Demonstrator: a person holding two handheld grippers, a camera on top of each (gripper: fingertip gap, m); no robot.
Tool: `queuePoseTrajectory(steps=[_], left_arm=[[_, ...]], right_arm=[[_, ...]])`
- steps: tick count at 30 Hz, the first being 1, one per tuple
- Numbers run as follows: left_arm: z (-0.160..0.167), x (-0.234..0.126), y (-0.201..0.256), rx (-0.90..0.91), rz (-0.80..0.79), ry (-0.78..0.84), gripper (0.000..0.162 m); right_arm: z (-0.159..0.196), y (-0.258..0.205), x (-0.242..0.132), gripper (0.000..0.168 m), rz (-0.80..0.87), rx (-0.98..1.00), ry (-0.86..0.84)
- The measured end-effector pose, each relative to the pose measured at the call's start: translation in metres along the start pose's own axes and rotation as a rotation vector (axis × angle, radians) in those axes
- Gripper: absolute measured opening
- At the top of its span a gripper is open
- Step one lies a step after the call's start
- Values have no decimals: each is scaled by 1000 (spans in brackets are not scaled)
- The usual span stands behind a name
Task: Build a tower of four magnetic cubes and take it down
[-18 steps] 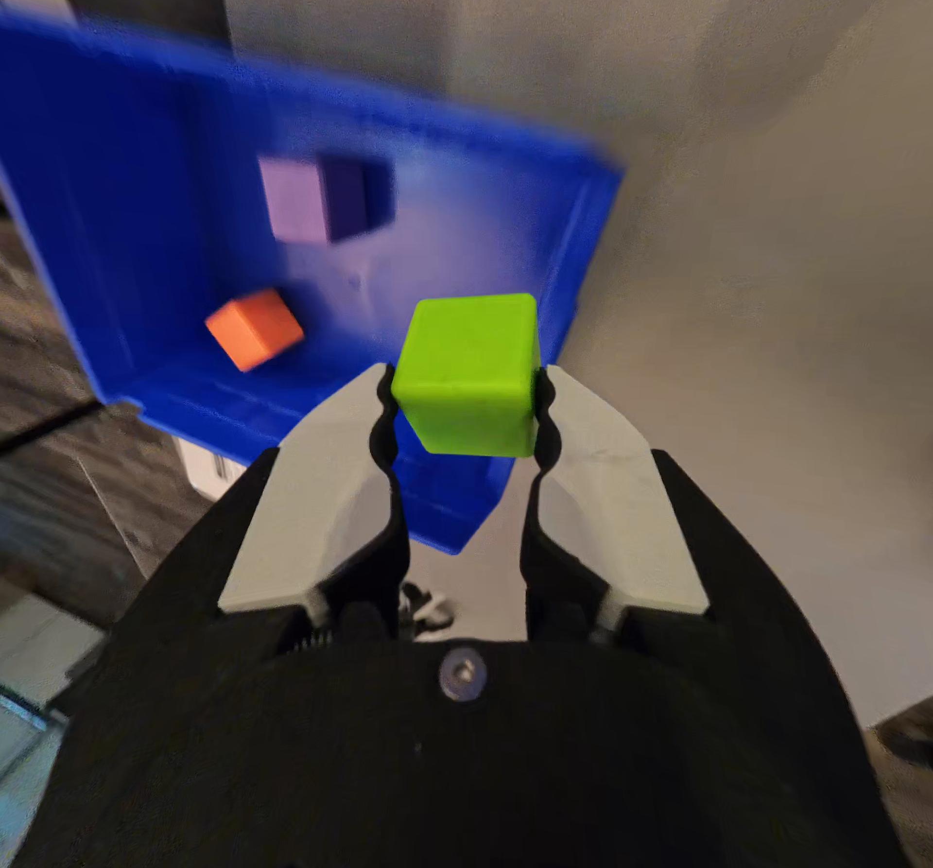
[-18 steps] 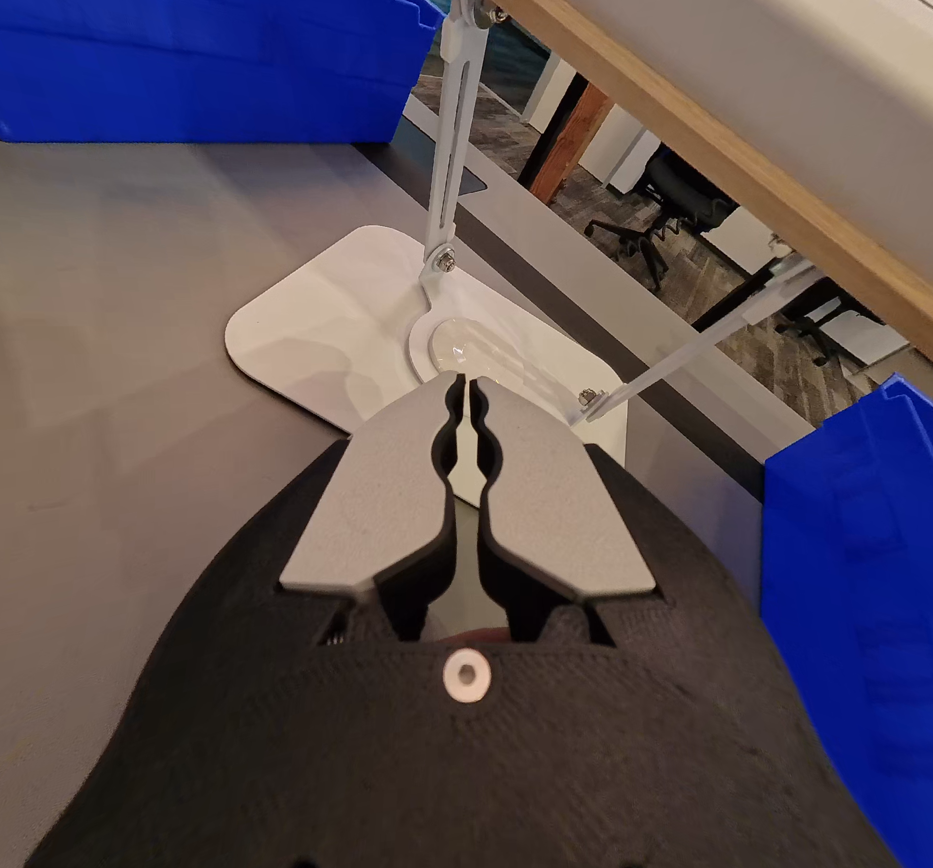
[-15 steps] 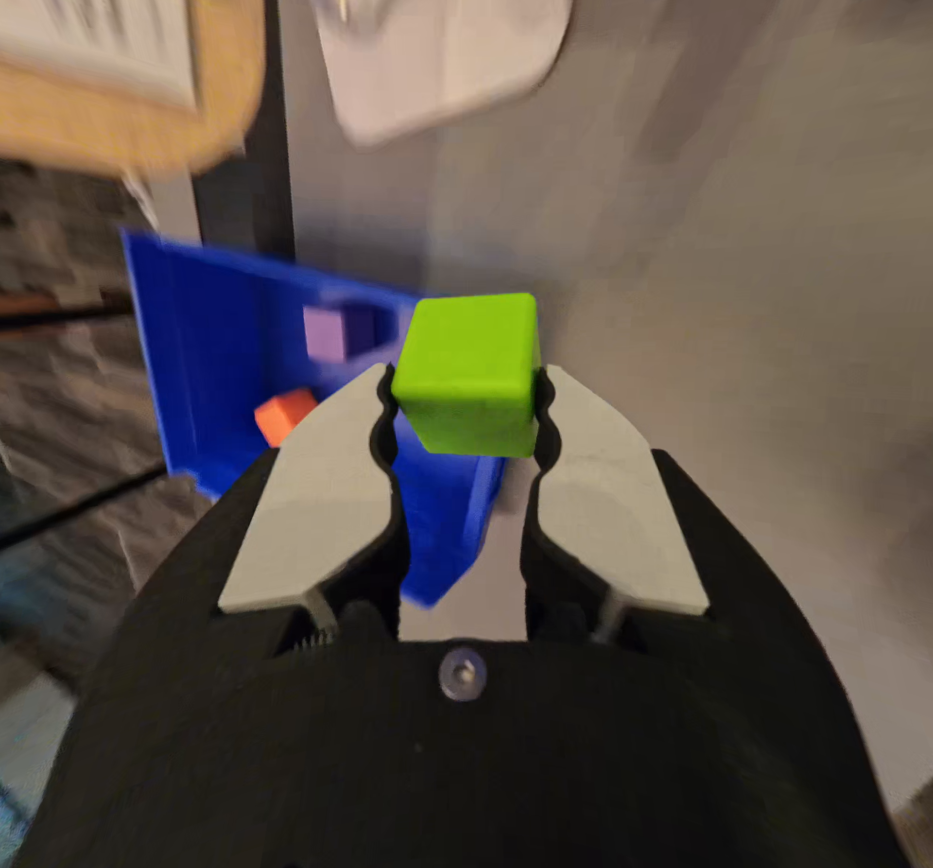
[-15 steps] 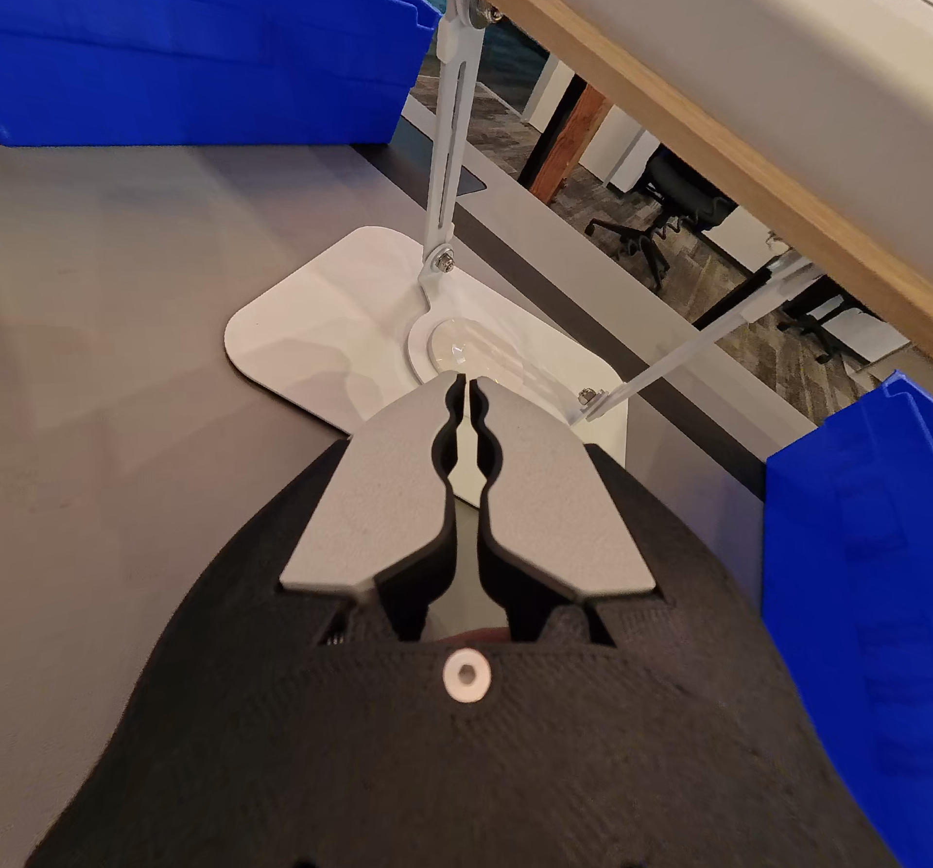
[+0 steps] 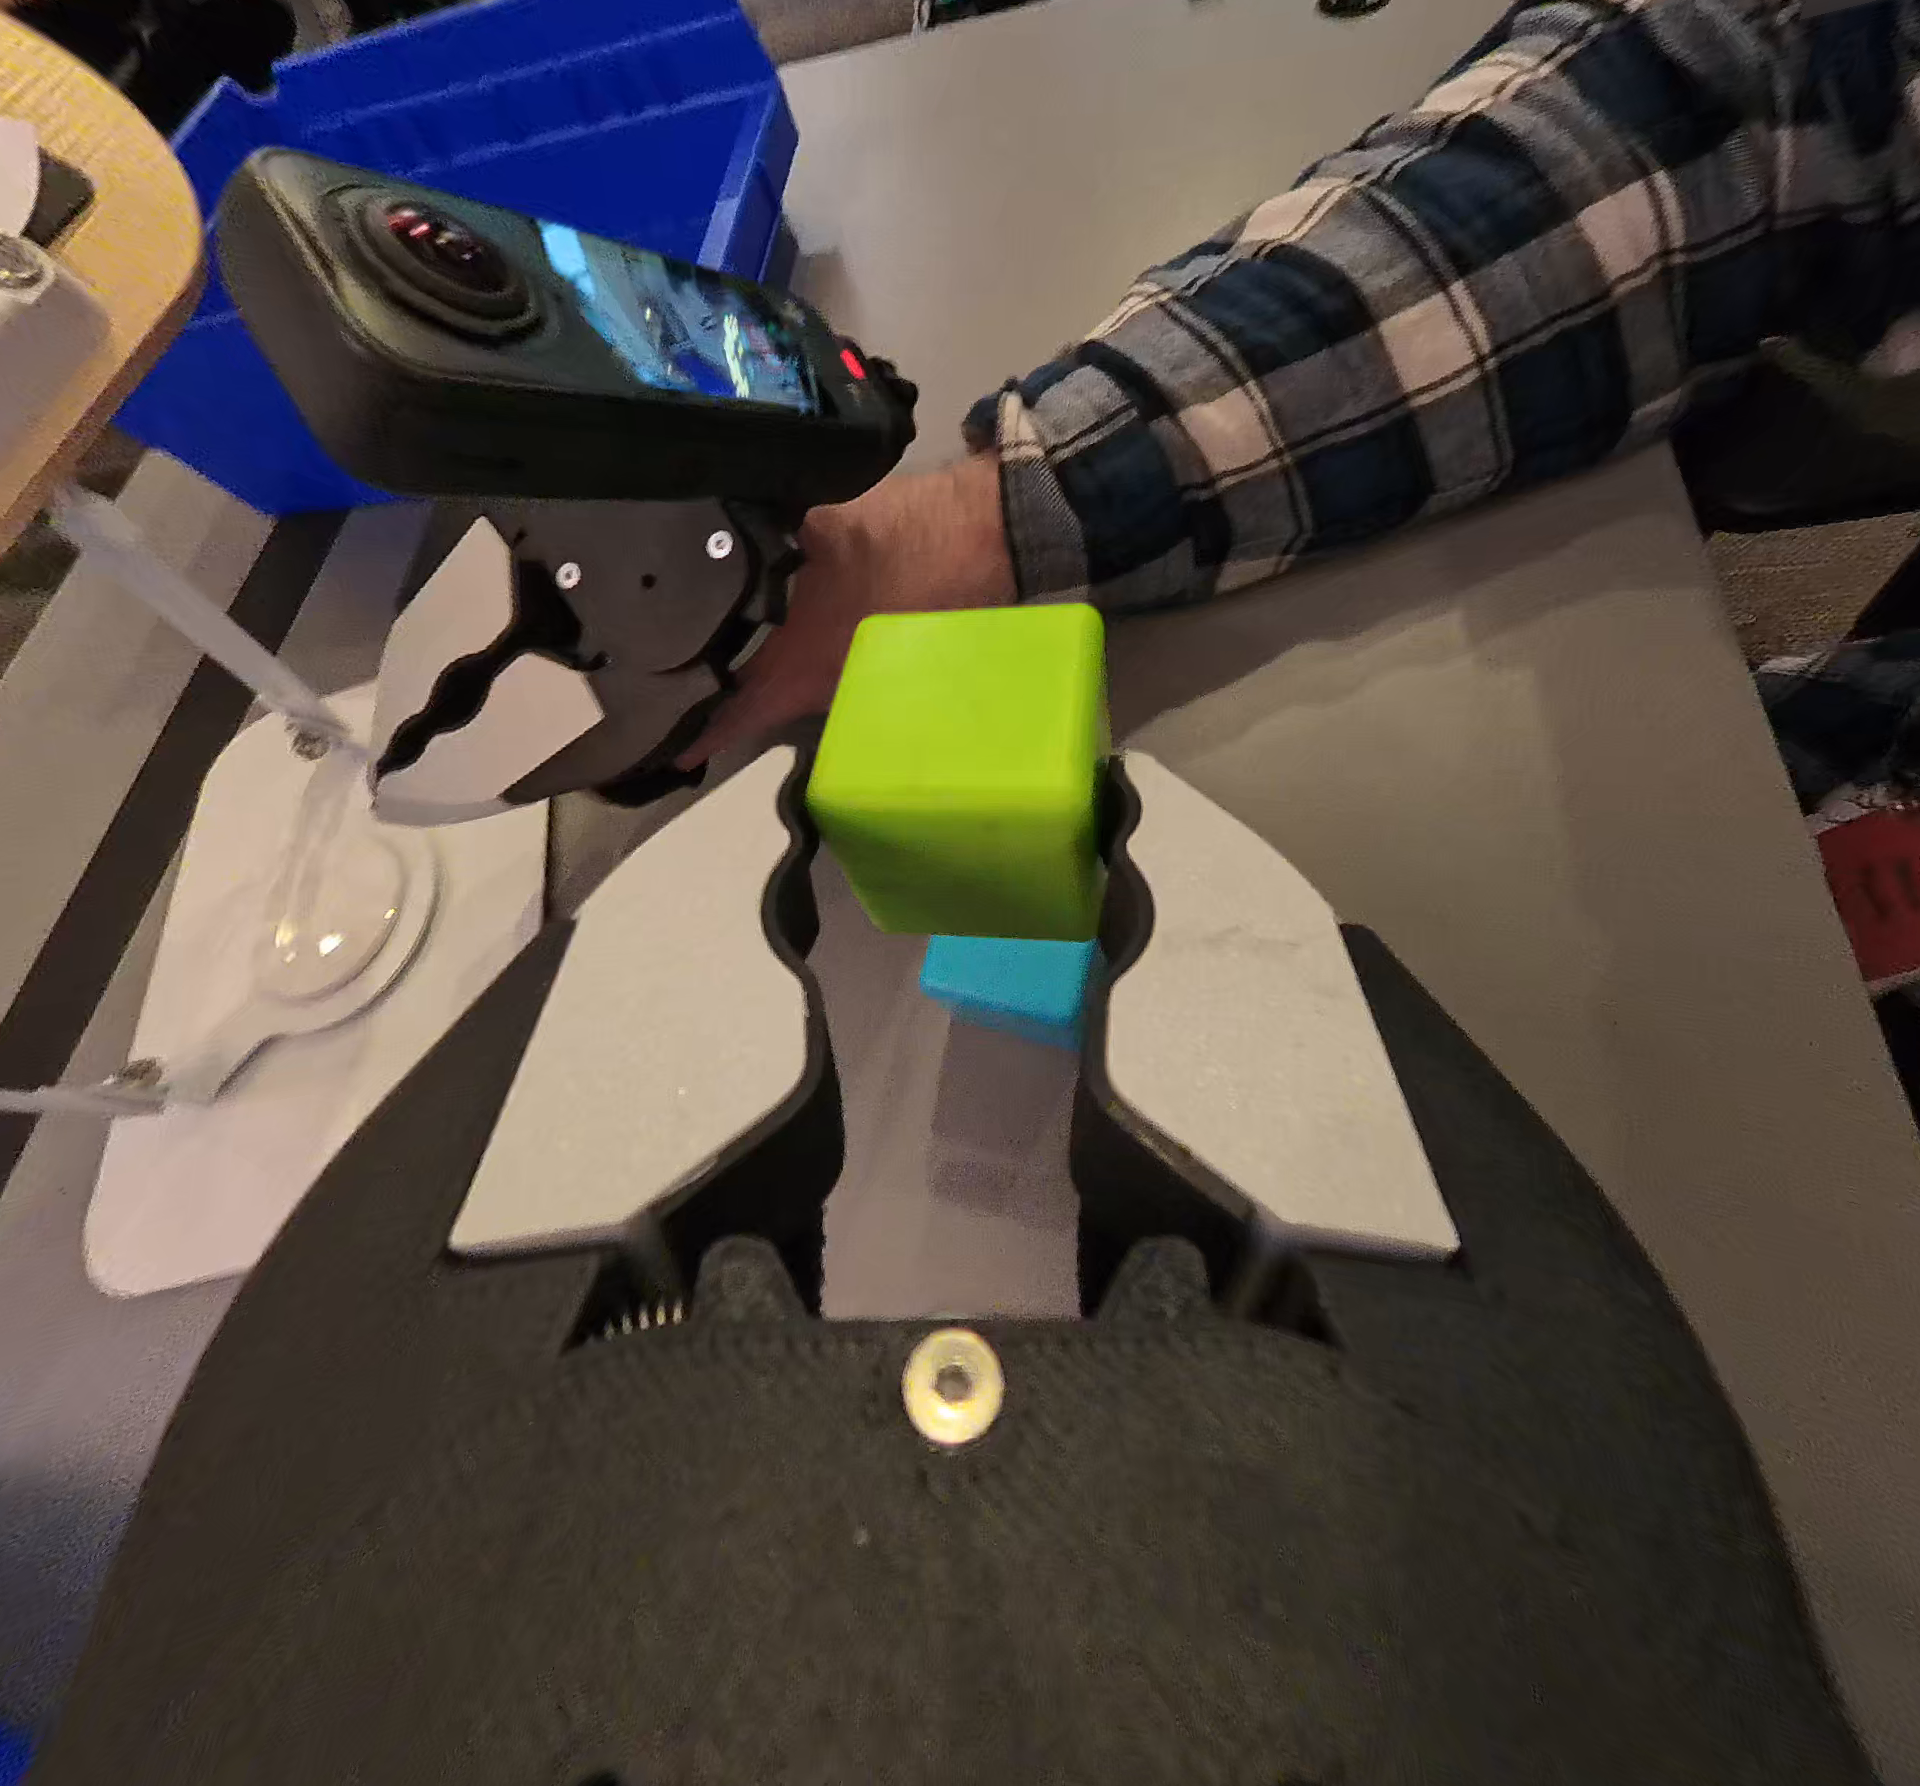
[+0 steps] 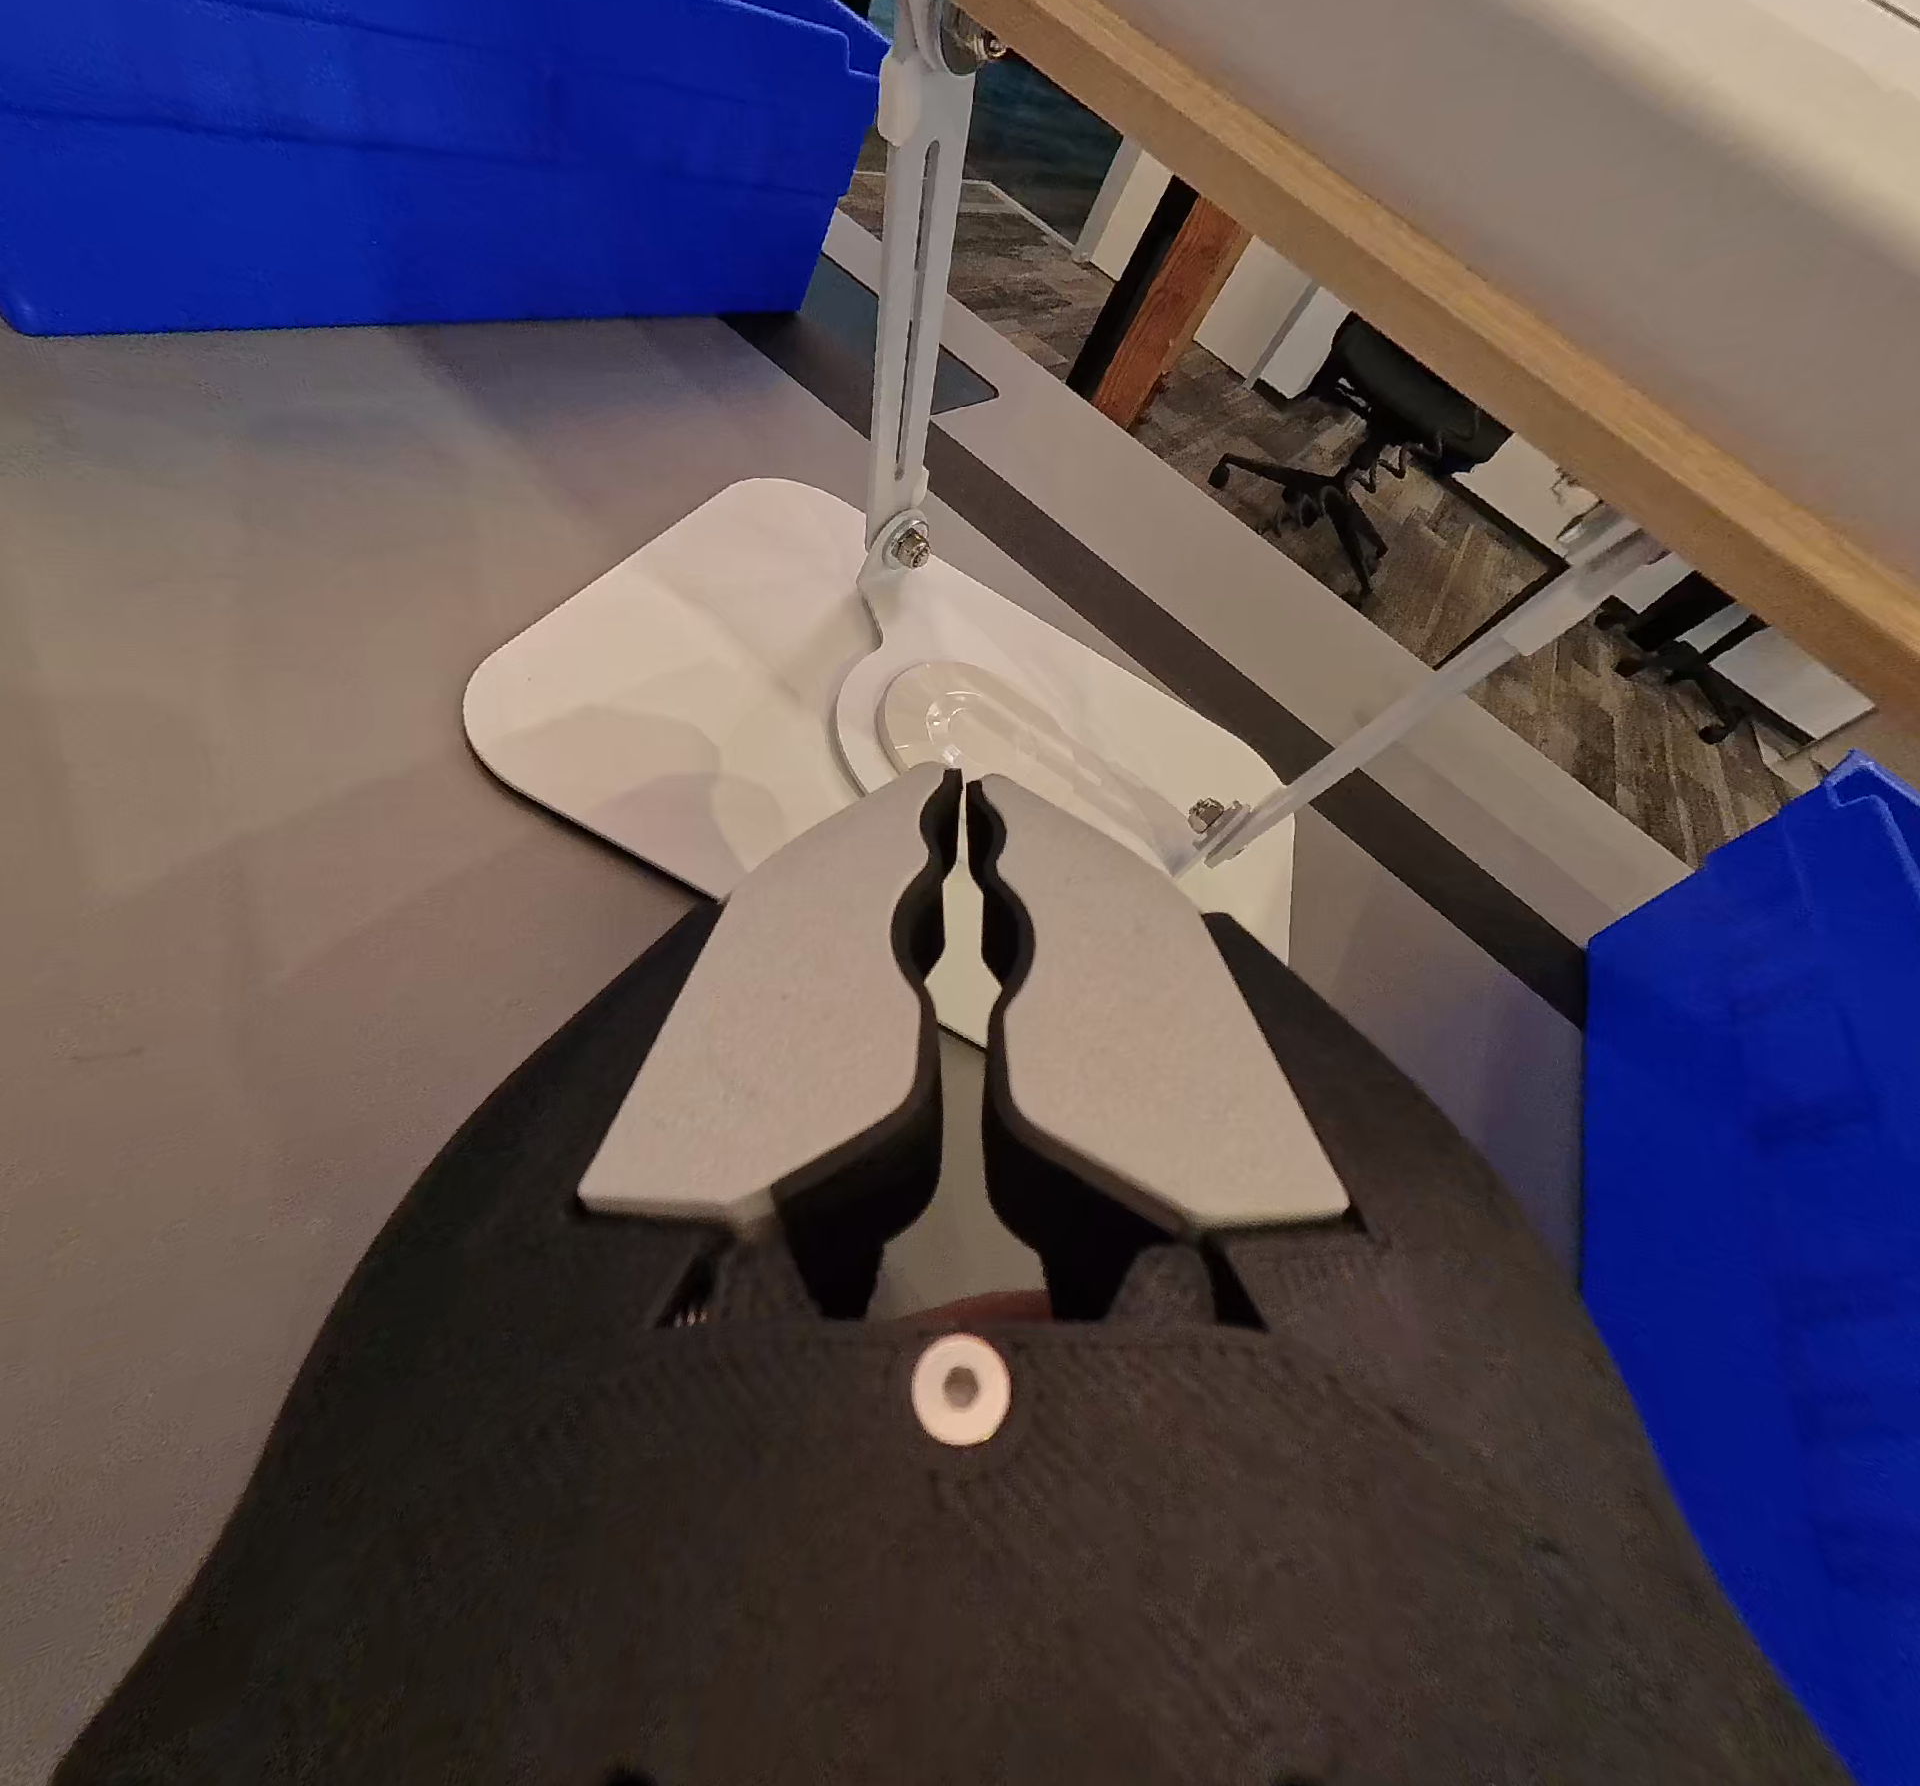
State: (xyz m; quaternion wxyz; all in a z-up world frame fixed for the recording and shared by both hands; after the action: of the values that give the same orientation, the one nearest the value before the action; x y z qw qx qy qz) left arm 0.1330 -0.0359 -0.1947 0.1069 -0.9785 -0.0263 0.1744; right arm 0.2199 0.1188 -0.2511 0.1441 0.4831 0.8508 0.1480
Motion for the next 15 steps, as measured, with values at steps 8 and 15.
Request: queuePoseTrajectory(steps=[8, 15], left_arm=[[27, 7, -2, -23, 103, 61, 52], [55, 16, 2, -77, 141, 105, 51]], right_arm=[[0, -1, 1, 1, -3, -3, -2], [0, -2, 2, 1, -7, -9, -4]])
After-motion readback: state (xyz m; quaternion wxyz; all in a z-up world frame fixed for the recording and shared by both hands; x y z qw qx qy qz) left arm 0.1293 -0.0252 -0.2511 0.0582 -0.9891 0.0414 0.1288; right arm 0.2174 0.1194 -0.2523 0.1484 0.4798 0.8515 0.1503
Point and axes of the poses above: each gripper's, where its closed fingertips meet, x out along the fingers, z out of its underside, y = z × x across the jaws, the point moved 5 cm from there along -x, back along the fingers, and after that the axes turned 12 degrees about y, right-handed, at the moved point
